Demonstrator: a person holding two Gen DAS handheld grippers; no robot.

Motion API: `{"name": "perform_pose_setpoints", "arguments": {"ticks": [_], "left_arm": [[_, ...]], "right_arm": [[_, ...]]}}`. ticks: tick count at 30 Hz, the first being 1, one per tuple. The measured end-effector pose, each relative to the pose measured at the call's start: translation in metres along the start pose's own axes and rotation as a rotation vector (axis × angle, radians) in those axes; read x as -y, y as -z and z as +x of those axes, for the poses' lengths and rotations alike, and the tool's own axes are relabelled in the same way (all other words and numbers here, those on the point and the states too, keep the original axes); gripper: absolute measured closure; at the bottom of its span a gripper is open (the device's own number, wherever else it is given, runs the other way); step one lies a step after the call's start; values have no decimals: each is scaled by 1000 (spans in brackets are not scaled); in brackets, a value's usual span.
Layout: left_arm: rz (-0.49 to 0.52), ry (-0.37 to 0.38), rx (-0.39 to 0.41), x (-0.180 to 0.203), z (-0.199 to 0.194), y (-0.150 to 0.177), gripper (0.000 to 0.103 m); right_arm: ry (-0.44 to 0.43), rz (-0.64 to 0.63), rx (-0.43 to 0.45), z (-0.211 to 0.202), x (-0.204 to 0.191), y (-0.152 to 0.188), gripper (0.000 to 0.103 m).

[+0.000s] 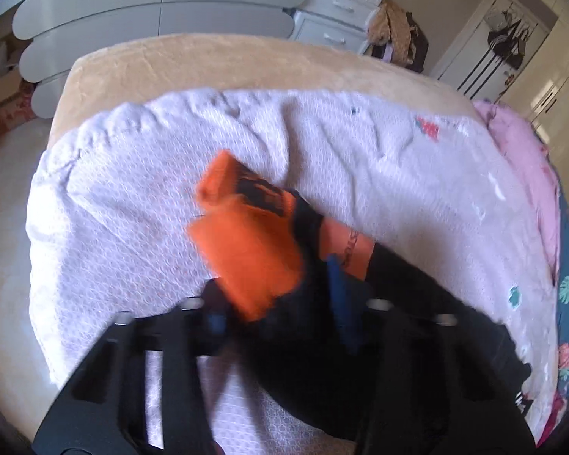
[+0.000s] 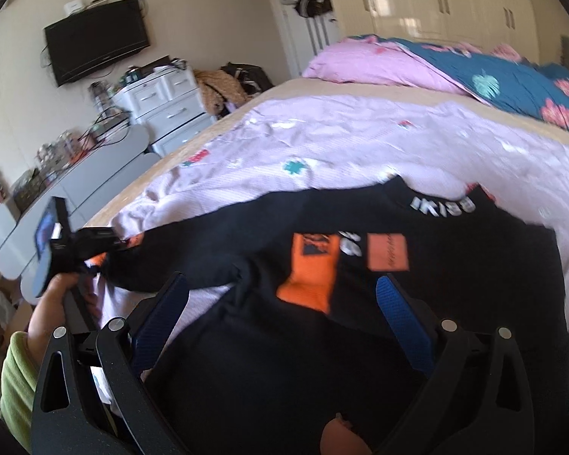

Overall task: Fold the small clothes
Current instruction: 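Fold the held sleeve across the chest with the left gripper and release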

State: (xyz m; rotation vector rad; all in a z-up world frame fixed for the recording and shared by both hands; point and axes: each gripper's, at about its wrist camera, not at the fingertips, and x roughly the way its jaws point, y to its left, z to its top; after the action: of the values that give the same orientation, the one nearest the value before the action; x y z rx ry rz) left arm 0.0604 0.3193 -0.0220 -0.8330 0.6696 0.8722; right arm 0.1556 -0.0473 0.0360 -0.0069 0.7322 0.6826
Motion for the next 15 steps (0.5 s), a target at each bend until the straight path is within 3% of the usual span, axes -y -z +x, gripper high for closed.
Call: {"name": "perform_pose_setpoints", "arguments": {"ticks": [4,6,15], "left_arm": [[-19,59,33,-5,-15,-5,88],[-22,99,68,-6,-27,-8,99],[46,334,147,24,-71,-13,101]], "right_arm": [[20,32,-9,-5,17,8,5],[25,39,-10,-7,21,10,5],[20,59,24,-19,30,5,5]]}}
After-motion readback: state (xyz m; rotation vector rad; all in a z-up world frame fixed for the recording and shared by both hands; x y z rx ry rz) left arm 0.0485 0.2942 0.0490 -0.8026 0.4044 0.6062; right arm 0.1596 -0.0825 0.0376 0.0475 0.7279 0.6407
